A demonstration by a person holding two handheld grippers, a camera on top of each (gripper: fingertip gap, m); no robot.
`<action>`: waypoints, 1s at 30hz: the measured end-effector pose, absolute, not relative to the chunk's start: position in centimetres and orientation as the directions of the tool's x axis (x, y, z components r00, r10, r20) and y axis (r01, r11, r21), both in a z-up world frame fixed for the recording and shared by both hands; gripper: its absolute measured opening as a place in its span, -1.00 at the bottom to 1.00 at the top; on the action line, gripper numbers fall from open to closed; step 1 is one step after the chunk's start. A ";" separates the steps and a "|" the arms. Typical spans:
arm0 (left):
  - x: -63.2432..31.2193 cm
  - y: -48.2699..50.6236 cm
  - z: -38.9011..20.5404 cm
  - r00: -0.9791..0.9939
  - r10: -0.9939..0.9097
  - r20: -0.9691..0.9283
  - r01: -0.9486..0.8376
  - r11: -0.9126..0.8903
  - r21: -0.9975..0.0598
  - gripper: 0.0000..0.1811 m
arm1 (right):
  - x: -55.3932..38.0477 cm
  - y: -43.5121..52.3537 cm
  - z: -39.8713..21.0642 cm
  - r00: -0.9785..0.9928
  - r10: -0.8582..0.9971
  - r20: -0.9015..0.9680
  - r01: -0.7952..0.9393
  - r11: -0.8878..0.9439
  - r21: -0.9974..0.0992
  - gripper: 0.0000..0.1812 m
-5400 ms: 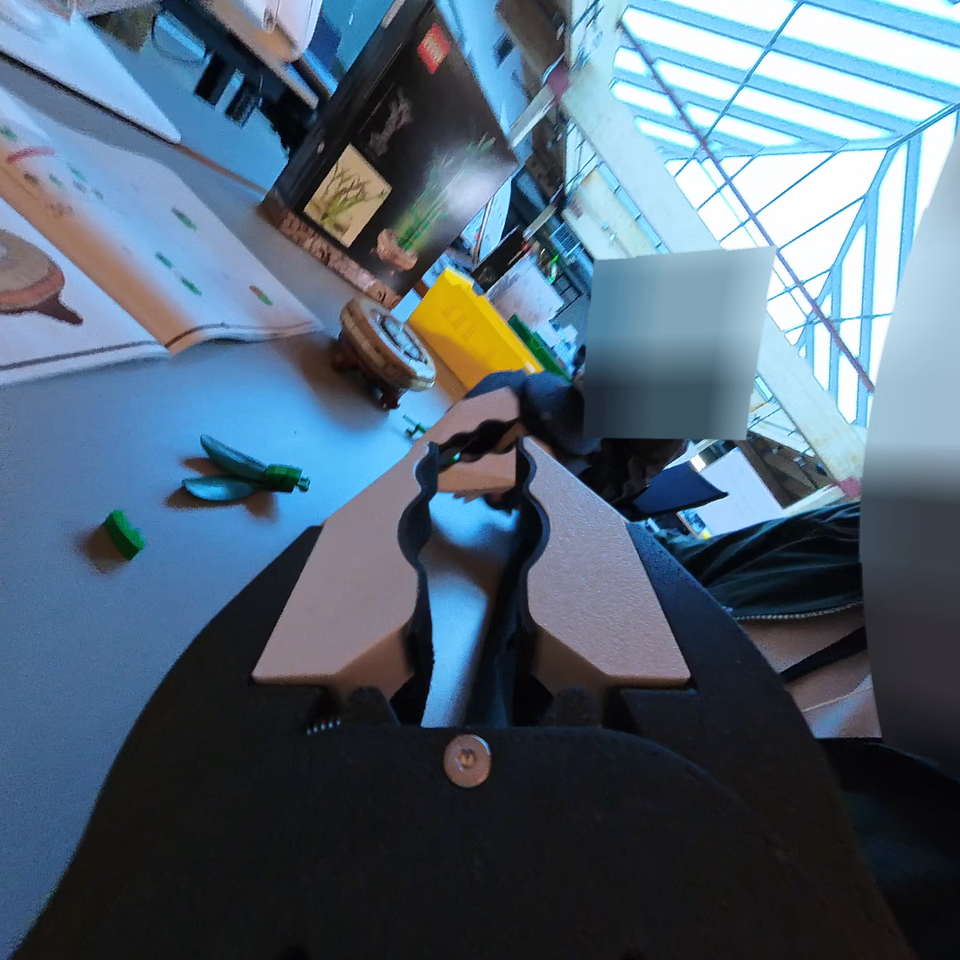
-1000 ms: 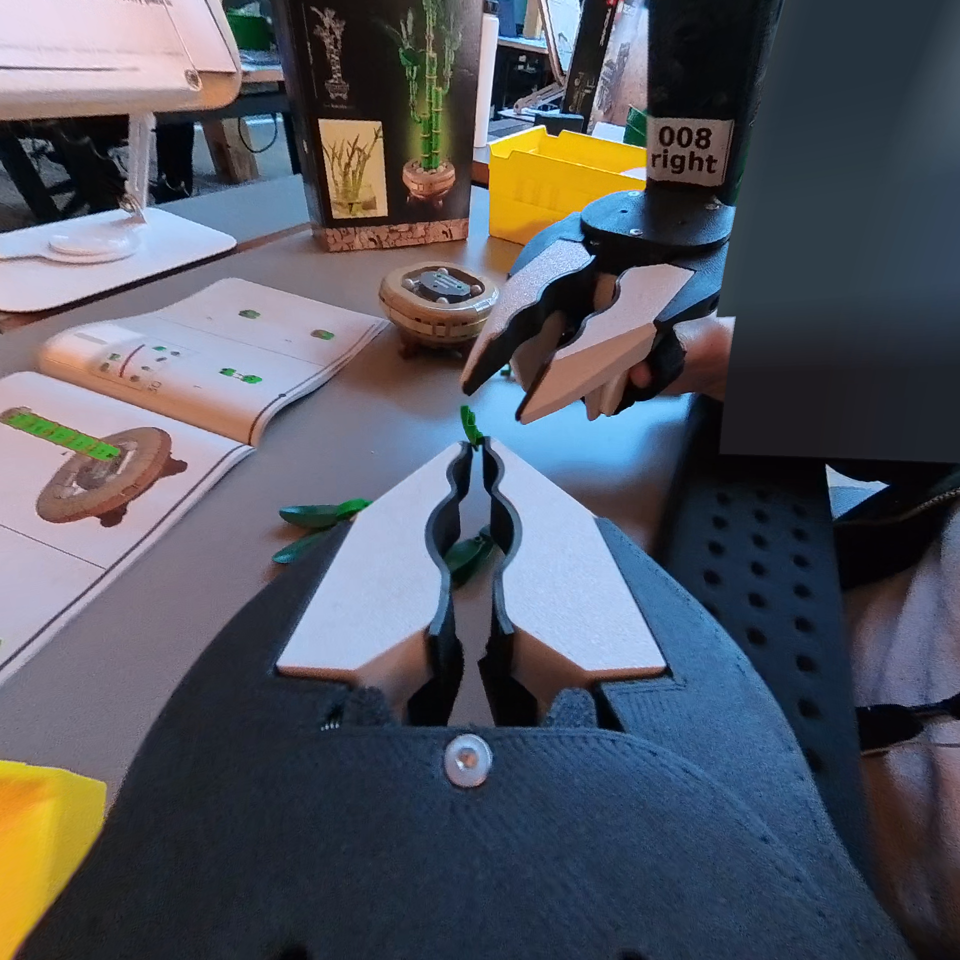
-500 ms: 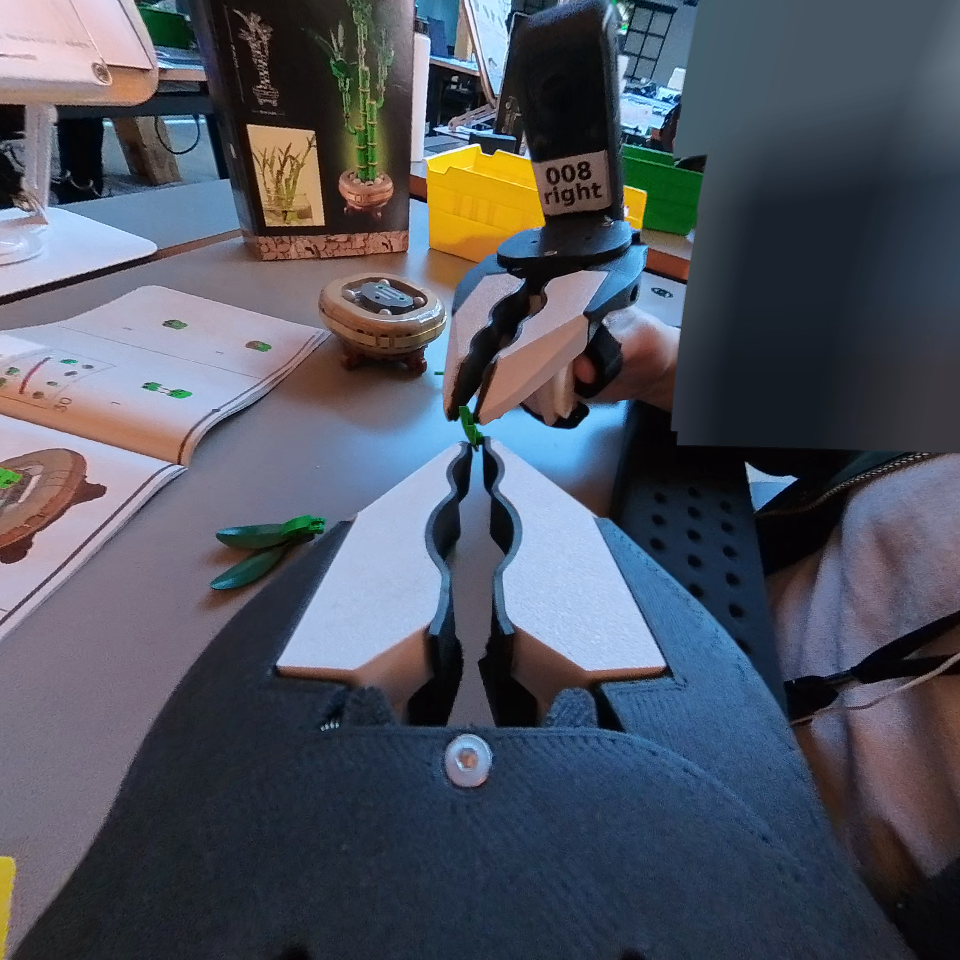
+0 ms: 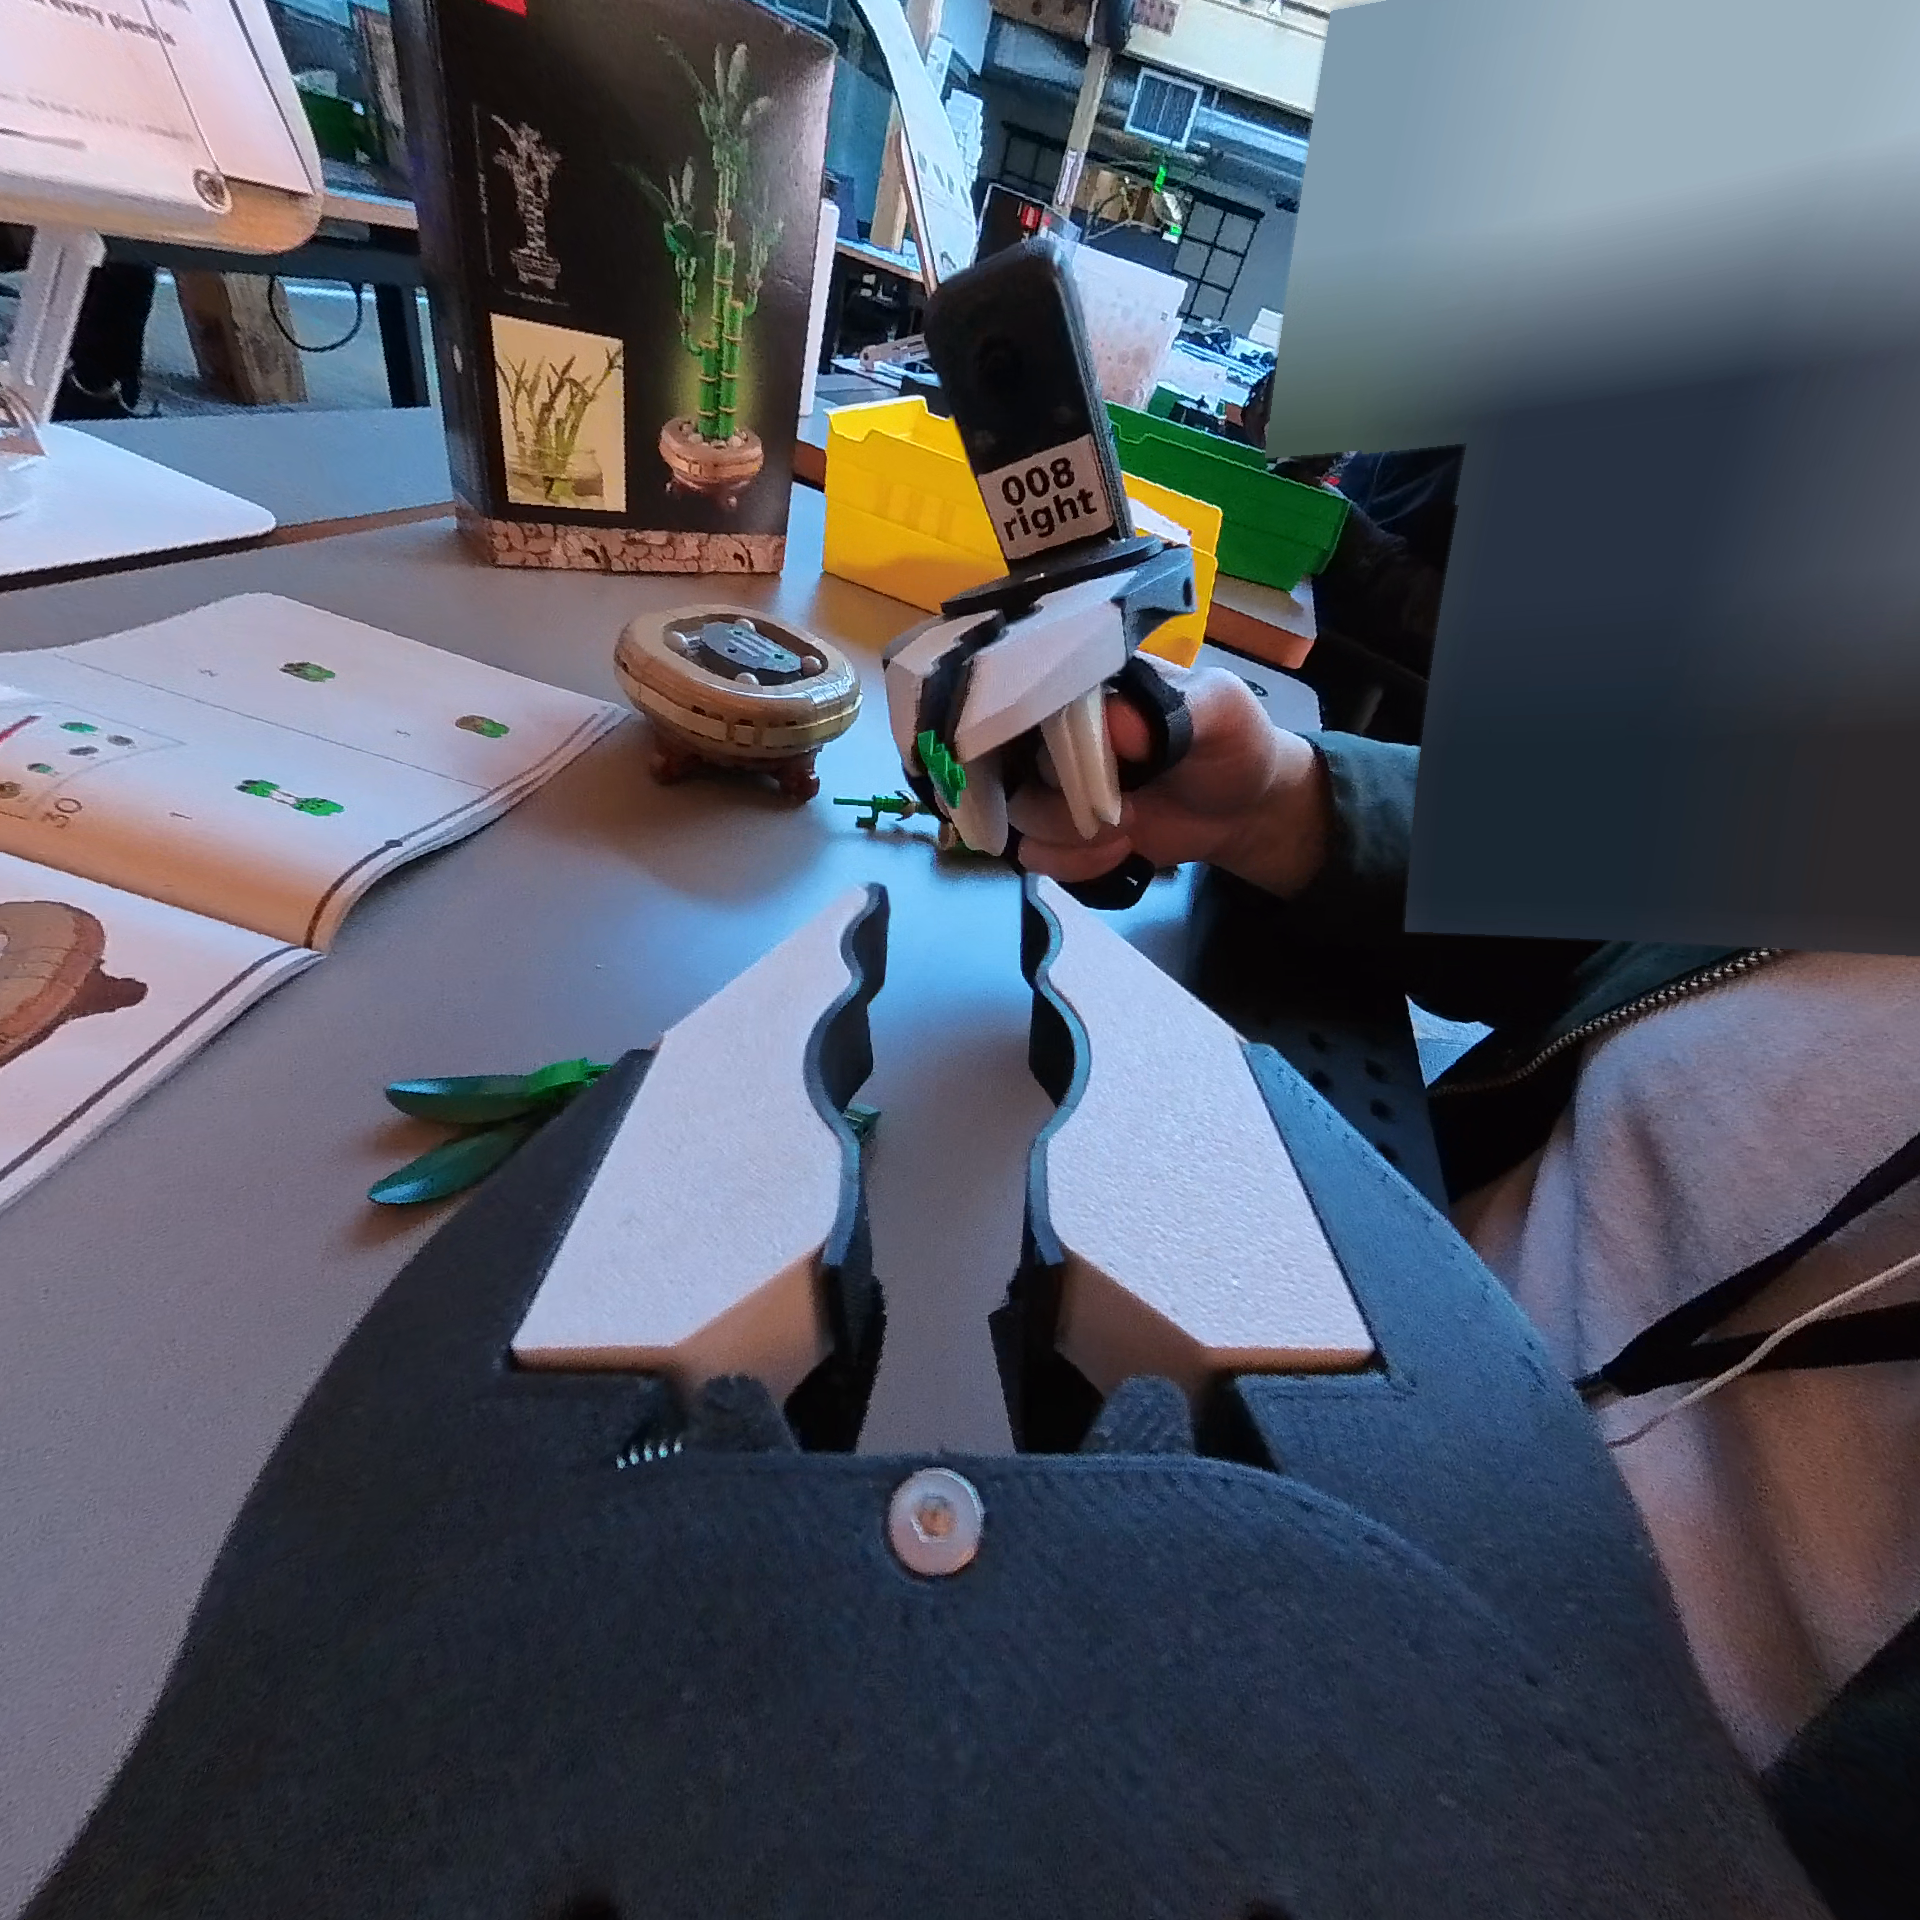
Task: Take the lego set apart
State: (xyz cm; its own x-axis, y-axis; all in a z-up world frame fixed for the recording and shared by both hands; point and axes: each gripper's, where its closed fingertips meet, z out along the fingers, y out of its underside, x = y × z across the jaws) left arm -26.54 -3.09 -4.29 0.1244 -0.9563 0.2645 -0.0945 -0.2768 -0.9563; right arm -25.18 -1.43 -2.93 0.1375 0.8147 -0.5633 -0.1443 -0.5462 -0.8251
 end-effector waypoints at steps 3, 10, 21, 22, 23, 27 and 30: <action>-26.3 -3.3 -4.5 0.118 -0.959 0.259 -0.108 -0.272 -0.956 -0.74 | -25.6 -1.7 -3.4 0.158 0.830 -0.535 -0.102 -0.525 -0.845 -0.96; -26.2 -3.3 -4.8 0.125 -0.960 0.249 -0.131 -0.265 -0.955 -0.94 | -26.8 -2.5 -4.7 0.197 0.879 -0.435 0.014 -0.446 -0.895 -0.96; -41.6 5.7 2.4 0.945 -0.294 -0.144 -0.074 0.237 -0.969 -0.96 | -26.6 -1.9 -5.1 0.258 0.885 -0.388 0.028 -0.409 -0.912 -0.86; -44.9 6.2 2.7 0.983 -0.140 -0.116 -0.081 0.238 -0.968 -0.96 | -26.6 -2.0 -5.2 0.260 0.886 -0.384 0.036 -0.406 -0.913 -0.86; -47.2 6.8 2.0 0.992 -0.052 -0.111 -0.100 0.187 -0.977 -0.96 | -26.7 -2.0 -5.3 0.262 0.887 -0.379 0.043 -0.403 -0.914 -0.86; -50.5 9.4 -3.7 0.997 -0.006 0.079 0.077 -0.160 -0.984 -0.78 | -26.9 -2.2 -5.6 0.258 0.889 -0.379 0.058 -0.406 -0.912 -0.86; -50.2 9.6 -3.8 0.980 -0.056 0.191 0.179 -0.171 -0.969 -0.52 | -26.8 -2.2 -5.5 0.261 0.891 -0.372 0.058 -0.399 -0.915 -0.86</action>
State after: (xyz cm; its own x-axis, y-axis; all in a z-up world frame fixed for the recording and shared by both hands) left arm -50.24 9.63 -3.79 0.9800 -0.0563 0.1911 0.1792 -0.1707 -0.9689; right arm -26.82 -2.17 -5.47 0.2609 0.8909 -0.3718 0.0578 -0.3989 -0.9152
